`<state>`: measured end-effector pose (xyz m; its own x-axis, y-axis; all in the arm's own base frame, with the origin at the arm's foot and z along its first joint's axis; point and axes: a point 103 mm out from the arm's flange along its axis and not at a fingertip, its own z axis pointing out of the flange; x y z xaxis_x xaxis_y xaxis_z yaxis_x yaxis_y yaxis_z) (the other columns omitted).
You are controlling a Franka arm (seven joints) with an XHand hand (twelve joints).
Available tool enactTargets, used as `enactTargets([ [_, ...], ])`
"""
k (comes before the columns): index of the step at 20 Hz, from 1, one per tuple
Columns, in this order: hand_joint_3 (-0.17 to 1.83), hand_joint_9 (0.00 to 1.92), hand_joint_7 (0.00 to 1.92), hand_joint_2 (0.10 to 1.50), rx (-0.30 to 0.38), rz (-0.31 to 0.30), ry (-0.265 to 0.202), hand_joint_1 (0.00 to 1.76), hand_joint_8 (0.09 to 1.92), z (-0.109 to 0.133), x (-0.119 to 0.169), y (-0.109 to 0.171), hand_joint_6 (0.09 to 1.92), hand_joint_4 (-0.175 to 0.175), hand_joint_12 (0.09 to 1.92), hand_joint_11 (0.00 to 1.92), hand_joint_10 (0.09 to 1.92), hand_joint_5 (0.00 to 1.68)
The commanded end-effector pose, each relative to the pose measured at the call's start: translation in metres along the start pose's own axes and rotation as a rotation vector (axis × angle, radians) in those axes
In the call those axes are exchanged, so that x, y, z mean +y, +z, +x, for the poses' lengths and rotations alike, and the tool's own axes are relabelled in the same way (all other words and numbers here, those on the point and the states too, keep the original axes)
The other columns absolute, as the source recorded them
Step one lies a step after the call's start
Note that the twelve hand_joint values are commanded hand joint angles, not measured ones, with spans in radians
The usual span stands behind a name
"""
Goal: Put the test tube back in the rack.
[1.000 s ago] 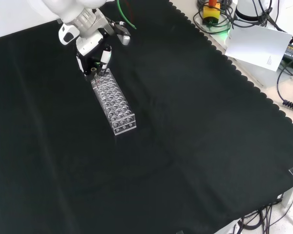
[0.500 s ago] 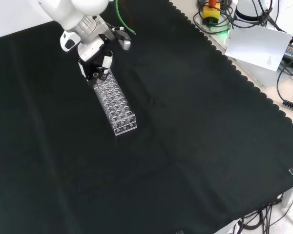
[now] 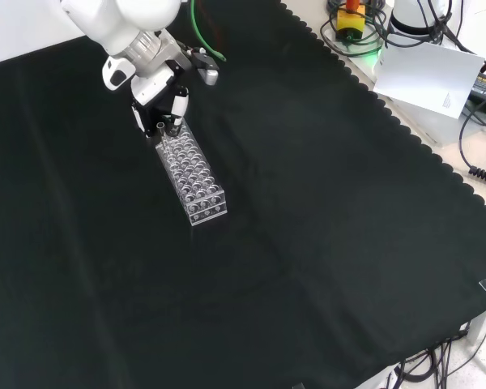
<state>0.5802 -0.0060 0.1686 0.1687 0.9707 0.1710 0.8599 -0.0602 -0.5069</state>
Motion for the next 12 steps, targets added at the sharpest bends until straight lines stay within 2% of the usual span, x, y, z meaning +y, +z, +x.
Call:
enactTargets([
  [1,-0.17,1.28,1.24,1.07,0.039,0.0,0.001,1.42,0.89,-0.0012,-0.0005,0.0006,0.13,-0.175,0.82,1.33,0.57,1.3],
  [3,-0.17,1.27,1.24,1.07,0.071,0.007,-0.015,1.42,0.89,-0.0035,-0.001,0.0015,0.14,-0.175,0.84,1.32,0.59,1.3],
  [5,-0.16,1.41,1.28,1.07,0.087,0.015,-0.029,1.35,0.81,-0.0054,-0.0019,0.0016,0.21,-0.175,0.96,1.29,0.62,1.28],
  [8,-0.15,1.47,1.29,1.07,0.111,0.023,-0.045,1.31,0.64,-0.0071,-0.0036,0.0003,0.46,-0.175,1.18,1.15,0.57,1.24],
  [12,-0.17,1.38,1.17,1.0,0.125,0.028,-0.061,1.22,0.74,-0.0068,-0.0071,-0.0009,0.59,-0.175,1.3,0.94,0.63,1.03],
])
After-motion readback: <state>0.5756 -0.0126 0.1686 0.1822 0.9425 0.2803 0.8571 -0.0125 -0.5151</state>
